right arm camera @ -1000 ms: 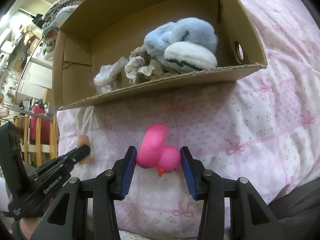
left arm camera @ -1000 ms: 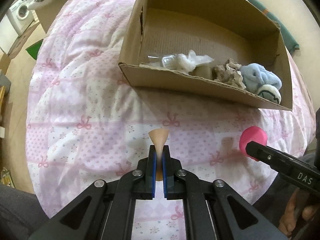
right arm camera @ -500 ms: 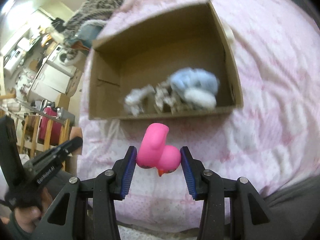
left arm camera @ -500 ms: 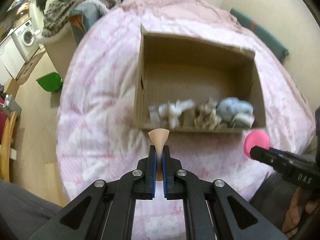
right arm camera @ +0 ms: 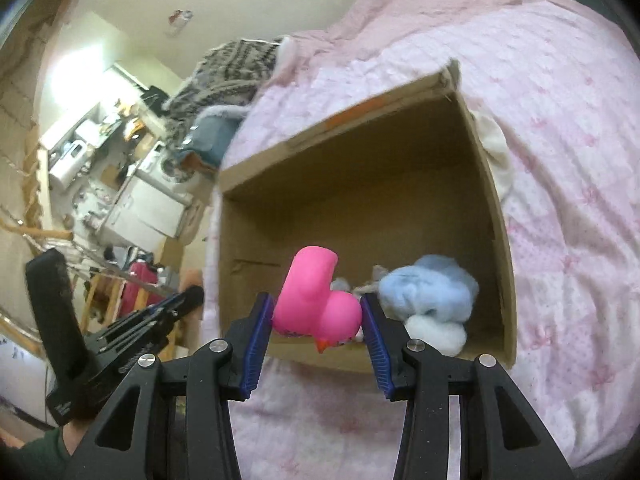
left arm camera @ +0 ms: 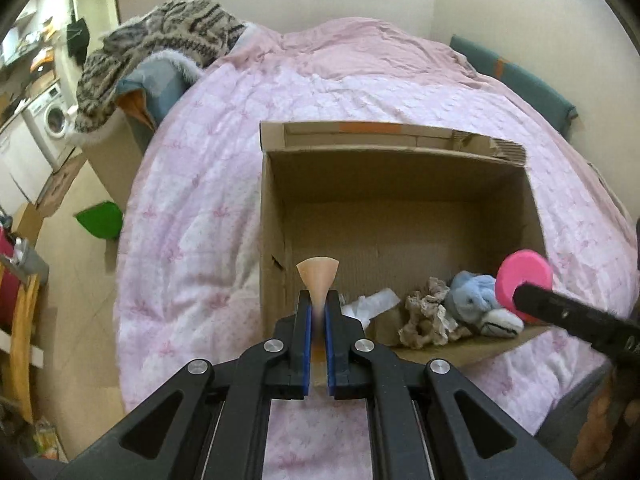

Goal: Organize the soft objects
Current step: 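Carry the sponge and pink duck over the box with both tools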

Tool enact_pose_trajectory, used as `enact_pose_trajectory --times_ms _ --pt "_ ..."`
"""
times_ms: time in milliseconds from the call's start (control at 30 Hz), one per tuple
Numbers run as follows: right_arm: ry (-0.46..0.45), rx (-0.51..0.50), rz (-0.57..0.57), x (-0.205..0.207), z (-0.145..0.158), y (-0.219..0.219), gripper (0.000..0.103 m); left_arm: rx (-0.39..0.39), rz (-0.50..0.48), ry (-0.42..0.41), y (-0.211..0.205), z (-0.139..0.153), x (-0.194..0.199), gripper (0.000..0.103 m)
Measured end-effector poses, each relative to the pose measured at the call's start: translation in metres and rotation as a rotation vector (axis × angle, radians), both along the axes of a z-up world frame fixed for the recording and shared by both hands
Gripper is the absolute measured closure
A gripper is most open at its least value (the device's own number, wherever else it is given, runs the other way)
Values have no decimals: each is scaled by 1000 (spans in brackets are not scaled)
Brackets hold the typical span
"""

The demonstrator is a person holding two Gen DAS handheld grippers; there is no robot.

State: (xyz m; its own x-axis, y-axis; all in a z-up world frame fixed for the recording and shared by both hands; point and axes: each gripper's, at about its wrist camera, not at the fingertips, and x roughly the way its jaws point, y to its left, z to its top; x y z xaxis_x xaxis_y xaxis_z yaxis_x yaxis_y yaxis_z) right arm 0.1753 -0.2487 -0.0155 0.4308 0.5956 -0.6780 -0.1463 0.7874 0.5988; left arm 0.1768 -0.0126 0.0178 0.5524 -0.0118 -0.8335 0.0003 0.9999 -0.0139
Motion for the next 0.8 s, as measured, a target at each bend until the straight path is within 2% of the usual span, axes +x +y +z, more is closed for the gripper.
enact_pose_trajectory --times_ms 67,133,200,300,533,633,800 --pt "33 -31 -11 3 -15 4 56 -35 20 2 4 -15 3 97" --pt "57 -46 -12 4 -23 7 56 -35 35 10 5 -29 5 97" --pt "48 -76 -5 4 -24 11 56 -77 65 51 10 -38 9 97" --pt "32 -72 4 7 -22 13 56 -137 69 63 13 -42 10 97" --pt "27 -144 -3 11 -25 21 56 -110 45 25 4 -39 8 97" --pt "38 -163 1 11 -28 22 56 -120 52 42 6 -40 8 97" --pt "92 -137 22 15 -39 28 56 -148 45 86 7 -46 11 96"
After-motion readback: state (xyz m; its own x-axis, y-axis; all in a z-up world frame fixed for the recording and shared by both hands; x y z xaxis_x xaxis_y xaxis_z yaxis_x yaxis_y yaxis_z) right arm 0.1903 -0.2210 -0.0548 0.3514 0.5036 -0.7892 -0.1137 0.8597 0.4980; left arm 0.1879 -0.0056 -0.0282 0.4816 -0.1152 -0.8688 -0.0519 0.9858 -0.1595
